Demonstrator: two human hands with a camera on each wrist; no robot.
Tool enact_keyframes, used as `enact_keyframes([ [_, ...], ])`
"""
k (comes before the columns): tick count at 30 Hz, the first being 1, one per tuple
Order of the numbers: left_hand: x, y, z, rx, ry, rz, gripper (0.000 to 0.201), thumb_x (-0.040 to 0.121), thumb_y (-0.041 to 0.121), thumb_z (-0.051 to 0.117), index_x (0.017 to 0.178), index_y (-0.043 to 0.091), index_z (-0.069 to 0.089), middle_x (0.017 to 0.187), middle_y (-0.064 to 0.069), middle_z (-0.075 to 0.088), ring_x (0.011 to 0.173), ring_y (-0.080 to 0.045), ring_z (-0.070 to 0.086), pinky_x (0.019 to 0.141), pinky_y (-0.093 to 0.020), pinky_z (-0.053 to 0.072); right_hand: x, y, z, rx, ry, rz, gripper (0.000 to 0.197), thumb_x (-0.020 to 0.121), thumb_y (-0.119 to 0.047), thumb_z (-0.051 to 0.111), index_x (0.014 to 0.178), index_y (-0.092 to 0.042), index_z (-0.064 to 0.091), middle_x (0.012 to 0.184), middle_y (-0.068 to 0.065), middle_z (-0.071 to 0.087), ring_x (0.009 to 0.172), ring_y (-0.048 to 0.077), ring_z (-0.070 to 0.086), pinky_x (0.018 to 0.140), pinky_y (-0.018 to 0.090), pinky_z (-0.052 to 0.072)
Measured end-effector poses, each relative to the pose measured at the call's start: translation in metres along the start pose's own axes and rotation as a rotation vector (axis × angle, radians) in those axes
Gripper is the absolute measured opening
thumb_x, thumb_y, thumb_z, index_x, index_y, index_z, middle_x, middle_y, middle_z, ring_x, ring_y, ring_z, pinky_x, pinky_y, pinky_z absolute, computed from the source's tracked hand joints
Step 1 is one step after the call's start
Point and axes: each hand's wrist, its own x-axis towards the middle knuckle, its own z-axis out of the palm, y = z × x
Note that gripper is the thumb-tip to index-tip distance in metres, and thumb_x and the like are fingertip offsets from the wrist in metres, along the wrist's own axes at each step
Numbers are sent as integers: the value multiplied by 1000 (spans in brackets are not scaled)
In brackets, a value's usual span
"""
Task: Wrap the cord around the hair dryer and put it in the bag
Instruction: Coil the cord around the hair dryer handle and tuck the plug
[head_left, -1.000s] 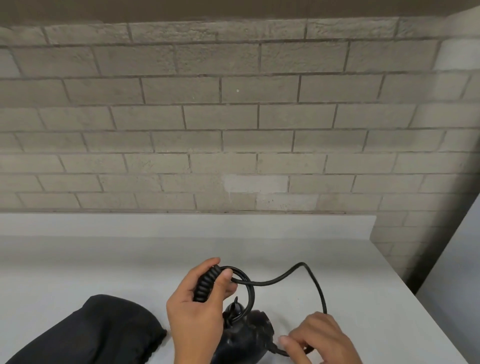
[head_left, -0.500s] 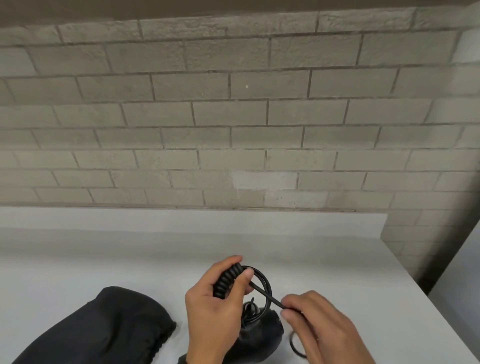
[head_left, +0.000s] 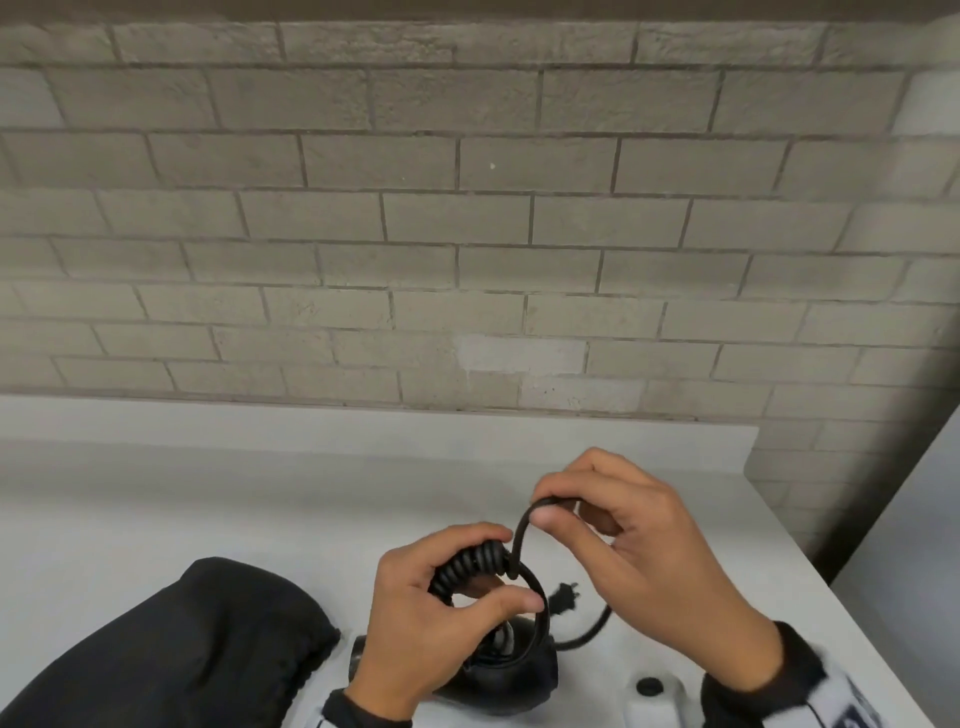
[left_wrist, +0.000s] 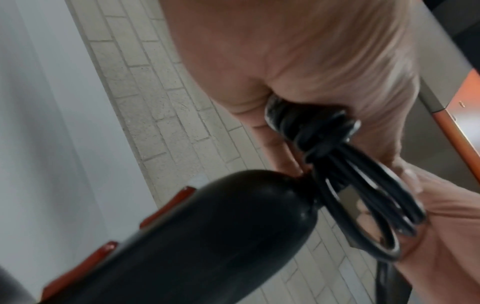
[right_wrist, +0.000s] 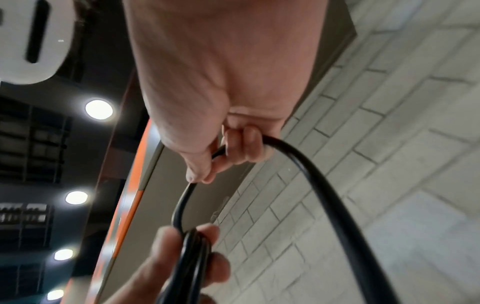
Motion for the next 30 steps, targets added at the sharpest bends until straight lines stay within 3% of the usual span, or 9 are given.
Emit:
enact_keyframes([
  [3,1,-1,-1,22,-3,76,36,65,50,86,93,31,76,77,3,76,66,-16,72,63,-20,56,6,8,14,172,44,158,8,86,-30,68,87,-25,74,81,-7,60,62,5,53,61,13,40],
  [6,-2,-2,-1,26,23,119,29,73,49,81,94,30,75,77,6,75,67,-15,72,65,-19,56,4,20,31,342,72,337,7,84,-30,71,87,-26,76,89,-2,69,76,16,64,72,26,50],
  [11,-8,-5,4,41,125,182,20,79,40,77,95,28,72,78,9,74,69,-13,73,65,-18,56,-17,22,56,579,131,577,4,83,-25,74,85,-22,73,89,-1,71,53,10,54,54,13,42],
  [13,-8,-5,7,60,175,191,21,79,39,75,96,28,71,80,11,75,72,-11,74,67,-15,55,-26,22,61,576,129,597,11,84,-33,70,87,-23,75,88,-1,73,59,24,58,61,21,46],
  [17,-7,-6,9,124,283,175,18,79,34,72,96,30,70,84,15,74,76,-7,73,70,-12,54,-39,17,59,578,70,612,36,79,-58,70,95,-27,74,60,3,54,55,13,44,57,21,36],
  [19,-5,-6,9,131,309,152,15,79,33,71,94,29,70,86,15,74,77,-7,73,71,-12,54,-43,17,60,582,-9,629,41,67,-53,78,100,-30,72,62,12,48,60,21,45,63,30,40],
  [23,-4,-3,10,91,319,47,20,78,37,72,91,22,71,85,11,75,80,-9,73,73,-13,54,-46,18,64,600,-78,656,28,72,-34,79,98,-26,72,81,27,70,82,47,65,87,52,52],
  [26,-1,0,9,70,302,-80,21,79,38,80,90,21,72,82,9,74,77,-6,71,70,-15,54,-44,19,66,602,-32,680,27,70,-32,79,95,-24,73,81,23,70,77,43,65,85,49,53],
  [30,6,8,5,-120,219,-247,23,70,30,76,89,15,76,79,0,74,70,-4,66,61,-14,49,-42,19,62,480,-1,636,13,78,-25,79,89,-30,74,78,-2,71,74,10,62,79,31,47],
])
